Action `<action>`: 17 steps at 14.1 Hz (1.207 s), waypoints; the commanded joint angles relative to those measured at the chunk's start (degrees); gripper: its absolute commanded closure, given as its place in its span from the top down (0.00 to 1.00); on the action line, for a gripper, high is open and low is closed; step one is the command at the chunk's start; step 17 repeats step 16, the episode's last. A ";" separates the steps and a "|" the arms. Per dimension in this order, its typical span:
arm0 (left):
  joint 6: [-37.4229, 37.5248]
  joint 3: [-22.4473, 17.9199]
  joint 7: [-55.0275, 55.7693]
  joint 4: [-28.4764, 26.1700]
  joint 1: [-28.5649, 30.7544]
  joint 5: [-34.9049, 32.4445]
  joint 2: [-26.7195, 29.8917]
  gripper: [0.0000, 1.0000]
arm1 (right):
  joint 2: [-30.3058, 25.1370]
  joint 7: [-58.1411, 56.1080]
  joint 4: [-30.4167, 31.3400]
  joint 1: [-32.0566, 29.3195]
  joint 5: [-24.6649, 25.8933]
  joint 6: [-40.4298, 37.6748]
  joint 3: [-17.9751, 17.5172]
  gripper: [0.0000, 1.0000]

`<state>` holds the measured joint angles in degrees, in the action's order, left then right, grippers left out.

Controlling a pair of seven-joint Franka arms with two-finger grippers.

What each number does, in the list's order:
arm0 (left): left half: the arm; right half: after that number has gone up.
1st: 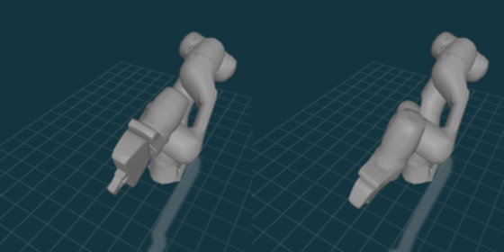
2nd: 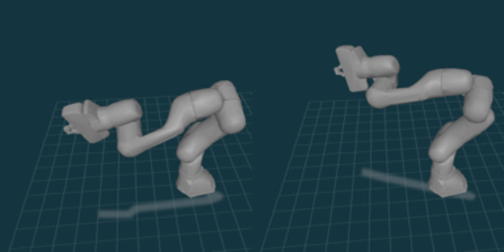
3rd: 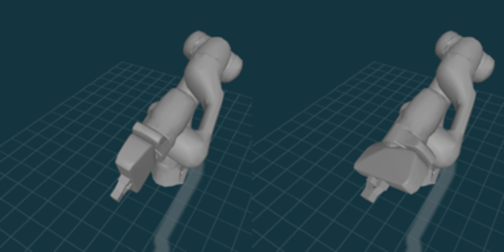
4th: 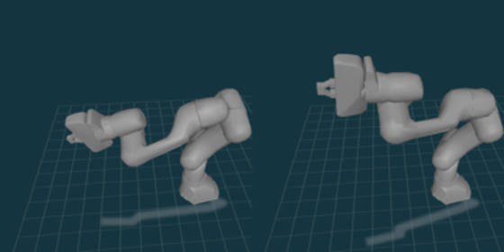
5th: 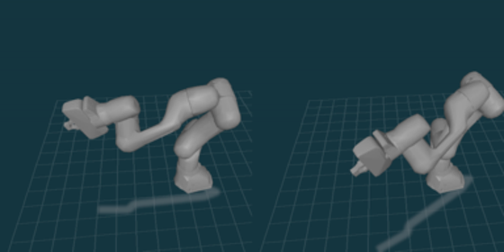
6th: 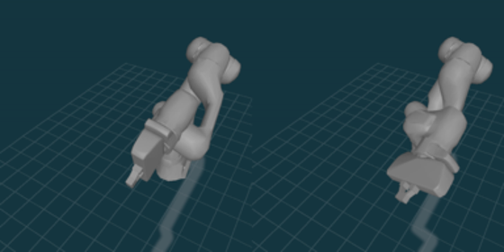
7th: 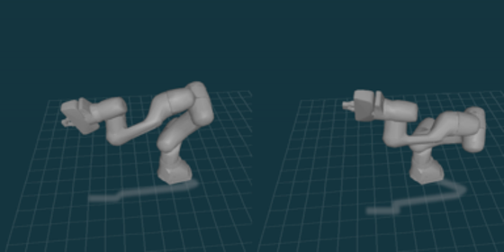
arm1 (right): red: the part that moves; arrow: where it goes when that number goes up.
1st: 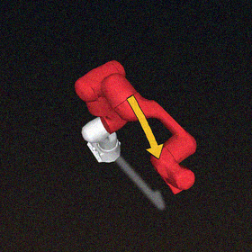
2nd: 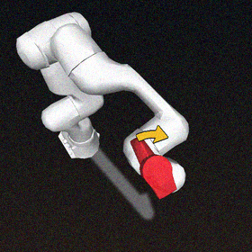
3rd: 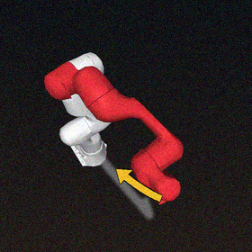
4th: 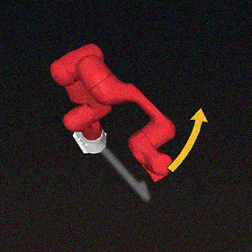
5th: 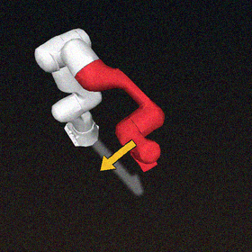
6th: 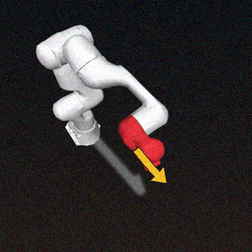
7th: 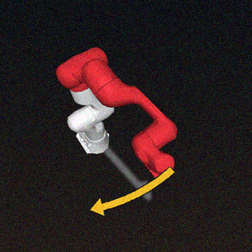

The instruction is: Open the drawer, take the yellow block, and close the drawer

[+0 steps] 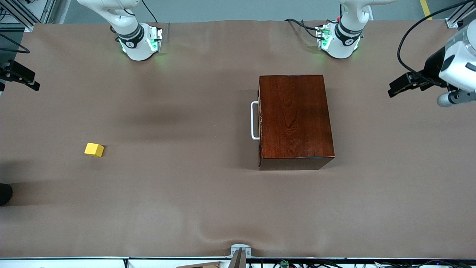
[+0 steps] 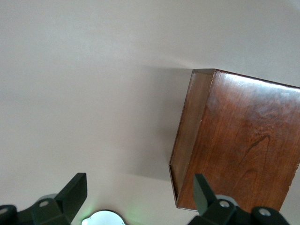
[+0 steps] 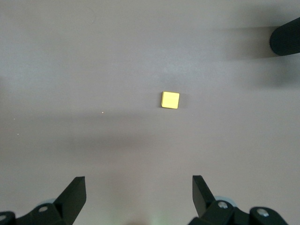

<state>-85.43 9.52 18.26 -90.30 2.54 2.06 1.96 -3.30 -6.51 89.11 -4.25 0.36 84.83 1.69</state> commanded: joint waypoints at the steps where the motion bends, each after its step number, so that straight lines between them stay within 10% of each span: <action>1: -4.22 1.20 -2.60 -8.13 1.33 -1.27 6.91 1.00 | 0.14 -0.79 -0.96 -1.11 -1.15 -0.80 -0.46 1.00; 17: -1.85 1.12 -6.57 -3.57 0.89 -2.94 5.60 1.00 | 0.23 -0.87 -1.13 -2.16 -1.15 -0.72 -0.55 1.00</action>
